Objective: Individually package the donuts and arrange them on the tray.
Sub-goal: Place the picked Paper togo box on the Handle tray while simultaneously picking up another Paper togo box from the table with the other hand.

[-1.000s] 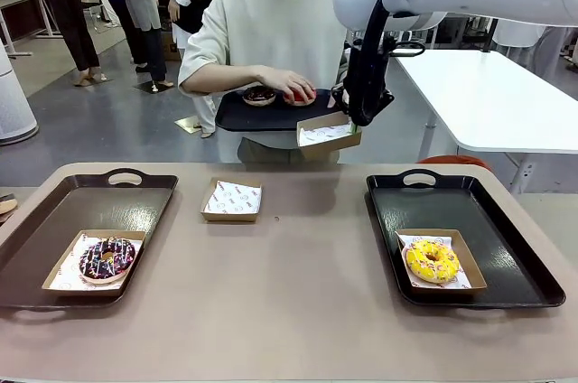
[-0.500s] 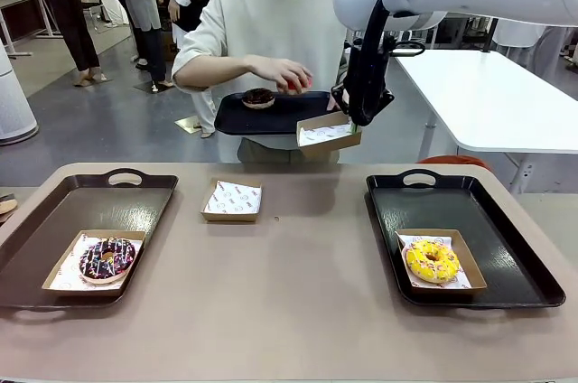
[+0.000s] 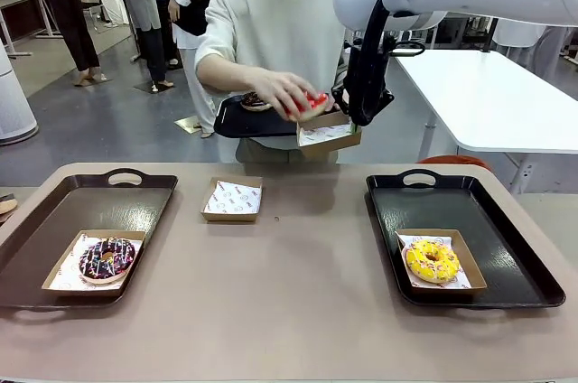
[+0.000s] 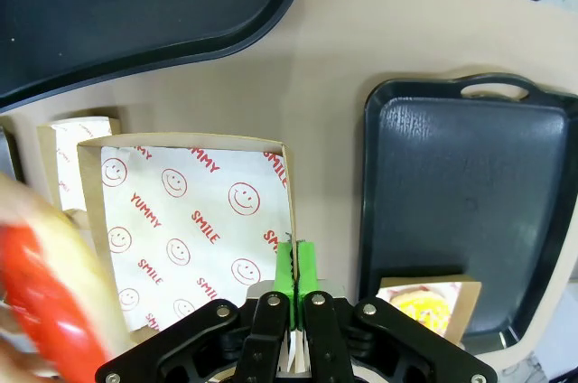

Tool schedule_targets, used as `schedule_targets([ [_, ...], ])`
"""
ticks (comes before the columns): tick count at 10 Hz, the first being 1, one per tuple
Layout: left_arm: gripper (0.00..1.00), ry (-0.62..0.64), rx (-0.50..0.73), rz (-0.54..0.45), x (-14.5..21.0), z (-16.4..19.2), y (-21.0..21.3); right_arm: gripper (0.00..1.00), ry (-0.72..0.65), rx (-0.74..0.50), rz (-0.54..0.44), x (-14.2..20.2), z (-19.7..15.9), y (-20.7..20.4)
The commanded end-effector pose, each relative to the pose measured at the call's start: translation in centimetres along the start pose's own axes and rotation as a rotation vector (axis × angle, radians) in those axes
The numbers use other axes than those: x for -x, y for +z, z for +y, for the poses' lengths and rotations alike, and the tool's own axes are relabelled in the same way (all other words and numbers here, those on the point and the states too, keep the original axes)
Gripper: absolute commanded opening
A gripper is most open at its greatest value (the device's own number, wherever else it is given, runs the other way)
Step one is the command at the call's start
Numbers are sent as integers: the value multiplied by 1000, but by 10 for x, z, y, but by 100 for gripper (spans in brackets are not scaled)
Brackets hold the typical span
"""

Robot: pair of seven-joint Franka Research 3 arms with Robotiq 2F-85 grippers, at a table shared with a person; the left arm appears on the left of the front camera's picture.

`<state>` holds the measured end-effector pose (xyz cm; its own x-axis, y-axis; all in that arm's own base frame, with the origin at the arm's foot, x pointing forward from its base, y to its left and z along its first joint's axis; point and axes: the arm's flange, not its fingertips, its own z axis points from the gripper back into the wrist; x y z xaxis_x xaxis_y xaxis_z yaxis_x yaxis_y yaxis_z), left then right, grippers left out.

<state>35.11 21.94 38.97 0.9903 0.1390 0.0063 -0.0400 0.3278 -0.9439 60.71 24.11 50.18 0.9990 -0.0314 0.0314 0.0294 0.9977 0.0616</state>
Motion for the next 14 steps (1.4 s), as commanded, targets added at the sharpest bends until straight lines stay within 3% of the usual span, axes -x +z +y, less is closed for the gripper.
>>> schedule_targets([
  [1, 100, -1, 5, -5, 1, 0, 2, 0, -1, -2, -5, 2, -1, 1],
  [14, 100, -1, 5, -5, 1, 0, 2, 0, -1, -2, -5, 2, -1, 1],
])
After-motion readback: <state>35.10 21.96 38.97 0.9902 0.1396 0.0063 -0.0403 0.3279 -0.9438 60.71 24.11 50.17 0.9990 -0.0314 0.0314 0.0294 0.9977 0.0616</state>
